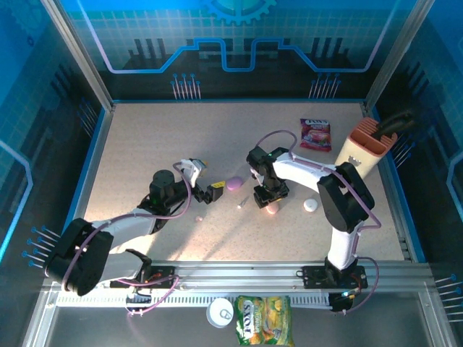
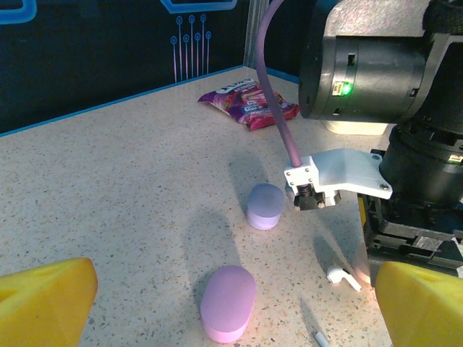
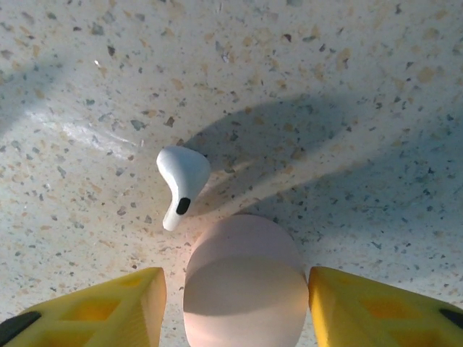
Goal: Insert wireless bluetooth earbuds into charging case
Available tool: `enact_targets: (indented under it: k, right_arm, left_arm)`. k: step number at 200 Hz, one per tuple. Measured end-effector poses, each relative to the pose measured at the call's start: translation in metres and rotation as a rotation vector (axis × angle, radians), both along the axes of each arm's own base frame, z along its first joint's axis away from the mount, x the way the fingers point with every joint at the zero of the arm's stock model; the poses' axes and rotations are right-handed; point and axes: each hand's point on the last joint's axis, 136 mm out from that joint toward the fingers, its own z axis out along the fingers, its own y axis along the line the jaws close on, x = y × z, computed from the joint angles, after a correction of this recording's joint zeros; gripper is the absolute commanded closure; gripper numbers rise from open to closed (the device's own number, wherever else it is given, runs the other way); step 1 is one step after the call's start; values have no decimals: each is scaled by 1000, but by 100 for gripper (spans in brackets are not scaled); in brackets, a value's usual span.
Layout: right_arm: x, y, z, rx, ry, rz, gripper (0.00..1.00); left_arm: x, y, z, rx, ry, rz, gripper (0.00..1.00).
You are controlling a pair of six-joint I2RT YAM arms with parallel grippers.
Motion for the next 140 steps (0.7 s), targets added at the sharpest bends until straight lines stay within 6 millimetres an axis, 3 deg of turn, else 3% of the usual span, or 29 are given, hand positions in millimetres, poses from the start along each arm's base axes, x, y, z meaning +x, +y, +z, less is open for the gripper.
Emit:
enact_targets:
  k: [25,77,116,140]
  right_arm:
    - [1,1,-3,-4,7,5,59]
    - [5,3,6,19,-21,-1,60]
    - [17,6,53,220,-154,-75,64]
    - [30,7,89,392,-261,-154,64]
  left_arm:
    - [0,0,2,-2,-3,0,1]
    - [-1,0,2,-3,-5,-4,1]
    - [-1,-2,4,-31,21,3,1]
    - [-6,-15,12,-69,30,-6,2]
